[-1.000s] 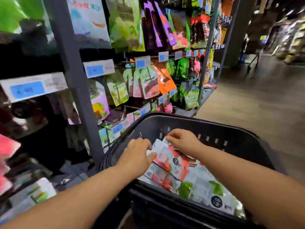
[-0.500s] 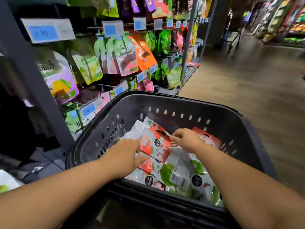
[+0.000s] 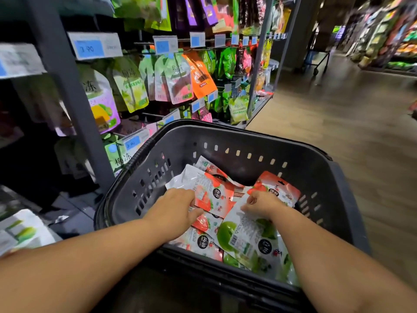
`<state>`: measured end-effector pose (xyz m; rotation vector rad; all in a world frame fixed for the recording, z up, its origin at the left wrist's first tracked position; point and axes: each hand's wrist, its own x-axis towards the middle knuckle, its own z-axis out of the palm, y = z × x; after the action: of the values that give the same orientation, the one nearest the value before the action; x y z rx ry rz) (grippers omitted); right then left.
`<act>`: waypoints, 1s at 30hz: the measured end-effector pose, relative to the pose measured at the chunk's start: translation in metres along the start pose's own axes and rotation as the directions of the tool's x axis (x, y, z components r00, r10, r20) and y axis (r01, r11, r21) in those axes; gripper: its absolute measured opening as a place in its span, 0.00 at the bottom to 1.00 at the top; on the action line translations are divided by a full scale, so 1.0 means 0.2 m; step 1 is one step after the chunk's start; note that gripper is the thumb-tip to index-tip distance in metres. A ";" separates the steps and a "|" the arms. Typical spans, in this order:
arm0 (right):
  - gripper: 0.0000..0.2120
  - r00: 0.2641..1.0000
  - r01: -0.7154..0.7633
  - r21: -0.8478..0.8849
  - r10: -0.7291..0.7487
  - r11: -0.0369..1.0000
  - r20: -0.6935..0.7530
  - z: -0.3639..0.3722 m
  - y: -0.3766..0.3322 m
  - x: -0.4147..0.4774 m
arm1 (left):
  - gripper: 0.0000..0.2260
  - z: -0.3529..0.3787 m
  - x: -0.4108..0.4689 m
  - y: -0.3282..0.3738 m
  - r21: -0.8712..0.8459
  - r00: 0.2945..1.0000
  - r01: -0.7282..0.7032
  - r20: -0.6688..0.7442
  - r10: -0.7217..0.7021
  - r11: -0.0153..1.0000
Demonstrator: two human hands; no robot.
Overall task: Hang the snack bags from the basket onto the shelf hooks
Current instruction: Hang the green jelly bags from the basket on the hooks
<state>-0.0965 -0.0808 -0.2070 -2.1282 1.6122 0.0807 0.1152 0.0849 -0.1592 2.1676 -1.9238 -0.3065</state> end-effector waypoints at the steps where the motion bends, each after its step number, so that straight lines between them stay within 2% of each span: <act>1: 0.17 1.000 -0.004 -0.006 0.005 1.000 0.022 0.00 -0.01 -0.01 | 0.15 -0.01 0.00 0.00 -0.003 1.000 0.006 -0.006 -0.006 1.000; 5: 0.24 0.993 0.003 -0.084 0.006 0.996 0.114 0.00 -0.03 -0.03 | 0.15 -0.02 -0.01 -0.01 -0.010 0.999 0.012 -0.036 -0.013 1.000; 9: 0.27 0.990 -0.004 -0.172 0.029 0.985 0.141 0.01 -0.05 -0.01 | 0.13 -0.03 -0.01 -0.03 0.005 0.999 0.020 -0.025 -0.020 1.000; 13: 0.29 0.985 -0.022 -0.202 0.056 0.979 0.165 0.01 -0.07 0.01 | 0.12 -0.04 0.00 -0.04 -0.006 0.999 0.019 -0.035 -0.020 1.000; 17: 0.32 0.961 -0.063 -0.165 0.104 0.984 0.254 -0.01 -0.05 0.02 | 0.13 -0.02 0.01 -0.05 -0.017 0.999 0.010 -0.032 -0.011 1.000; 20: 0.28 0.943 0.002 -0.193 0.062 0.981 0.325 -0.03 -0.03 -0.01 | 0.13 -0.02 0.01 -0.06 -0.009 0.999 0.005 -0.032 -0.006 1.000; 22: 0.27 0.943 0.034 -0.150 0.018 0.988 0.332 -0.05 -0.02 -0.02 | 0.14 -0.02 0.02 -0.06 -0.011 0.999 0.002 -0.032 -0.002 1.000; 25: 0.25 0.950 0.061 -0.084 -0.031 0.995 0.312 -0.06 -0.03 -0.03 | 0.14 -0.02 0.02 -0.06 -0.022 1.000 0.003 -0.031 -0.004 1.000; 30: 0.15 0.960 0.123 0.028 -0.126 0.992 0.249 -0.08 -0.06 -0.03 | 0.14 -0.03 0.02 -0.05 -0.047 1.000 -0.001 -0.030 0.000 0.999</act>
<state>-0.0910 -0.0788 -0.1874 -2.1085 1.3281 0.2863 0.1273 0.0823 -0.1577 2.1298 -1.8819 -0.3148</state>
